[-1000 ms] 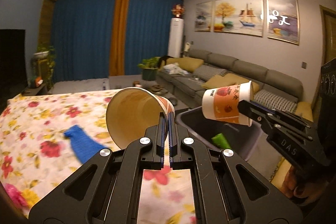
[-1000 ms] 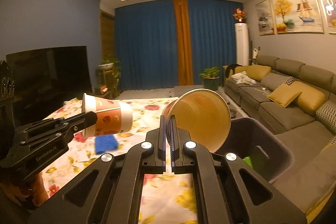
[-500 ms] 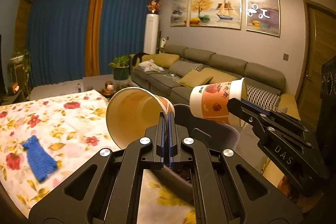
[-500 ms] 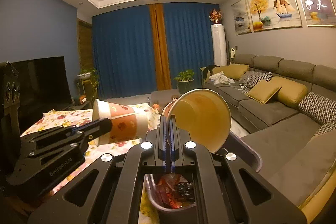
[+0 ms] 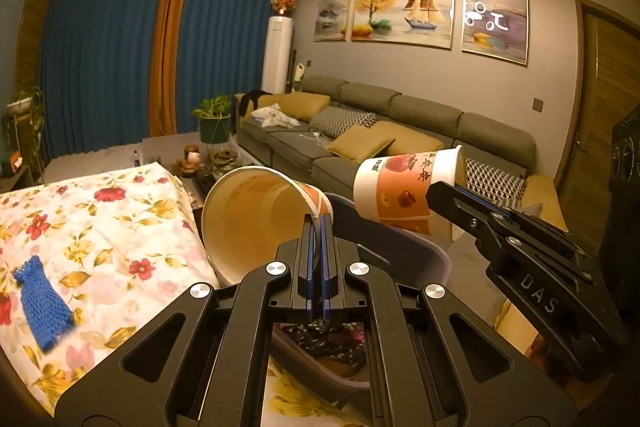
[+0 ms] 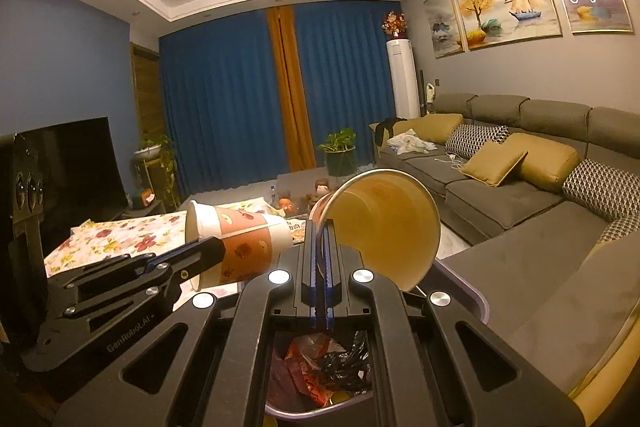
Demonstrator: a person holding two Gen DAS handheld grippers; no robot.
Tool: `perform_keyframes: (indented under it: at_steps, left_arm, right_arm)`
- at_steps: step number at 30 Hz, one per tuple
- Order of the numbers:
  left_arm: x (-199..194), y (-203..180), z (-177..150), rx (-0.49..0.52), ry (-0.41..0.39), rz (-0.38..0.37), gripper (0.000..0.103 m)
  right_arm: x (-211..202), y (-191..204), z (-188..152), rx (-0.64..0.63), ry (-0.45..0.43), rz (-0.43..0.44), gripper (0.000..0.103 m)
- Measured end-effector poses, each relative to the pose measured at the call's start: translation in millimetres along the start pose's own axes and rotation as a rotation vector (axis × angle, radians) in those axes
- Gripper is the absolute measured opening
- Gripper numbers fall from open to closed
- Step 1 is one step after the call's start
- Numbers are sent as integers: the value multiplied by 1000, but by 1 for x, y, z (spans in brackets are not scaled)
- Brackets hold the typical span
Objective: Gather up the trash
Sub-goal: 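Hold both cups over the grey bin and open both grippers, then move both open grippers back from the bin to the bed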
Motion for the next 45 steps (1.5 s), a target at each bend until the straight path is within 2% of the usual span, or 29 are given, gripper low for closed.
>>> perform_keyframes:
  at_steps: [14, 17, 19, 22, 23, 24, 27, 30, 36, 41, 45]
  left_arm:
    - [23, -4, -3, -17, 35, -29, 3]
    - [28, -1, -6, -35, 56, -46, 3]
    - [31, 3, -10, -41, 73, -41, 5]
    - [31, 10, -13, -55, 80, -29, 18]
    - [30, 12, -14, -59, 79, -23, 27]
    - [29, 15, -15, -68, 75, -15, 41]
    - [20, 22, -16, -88, 57, 8, 65]
    - [9, 30, -16, -89, 36, 53, 79]
    - [-24, 53, -18, -104, 9, 149, 91]
    - [-54, 70, -18, -106, -7, 212, 91]
    - [-86, 96, -25, -114, -16, 298, 91]
  right_arm:
    - [14, -7, -6, 23, 17, -5, 4]
    - [16, -12, -4, 31, 18, -14, 22]
    - [15, -14, -4, 37, 11, -20, 42]
    - [14, -16, -5, 40, 6, -32, 50]
    - [14, -16, -5, 43, 7, -33, 51]
    - [13, -17, -5, 47, 8, -36, 54]
    - [10, -19, -8, 59, 11, -47, 64]
    - [6, -18, -10, 67, 12, -58, 73]
    - [-2, -9, -13, 62, 24, -81, 83]
    - [-5, 4, -18, 61, 44, -74, 83]
    - [-7, 23, -19, 53, 47, -45, 83]
Point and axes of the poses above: each gripper's, at about its wrist camera, not at the fingertips, and x roughly the way its jaws point, y to its left, z to its top, the point moved 8 cm from there along x, roughly the way its jaws point, and after that the axes turned 1 degree about x, right-handed, at the moved point
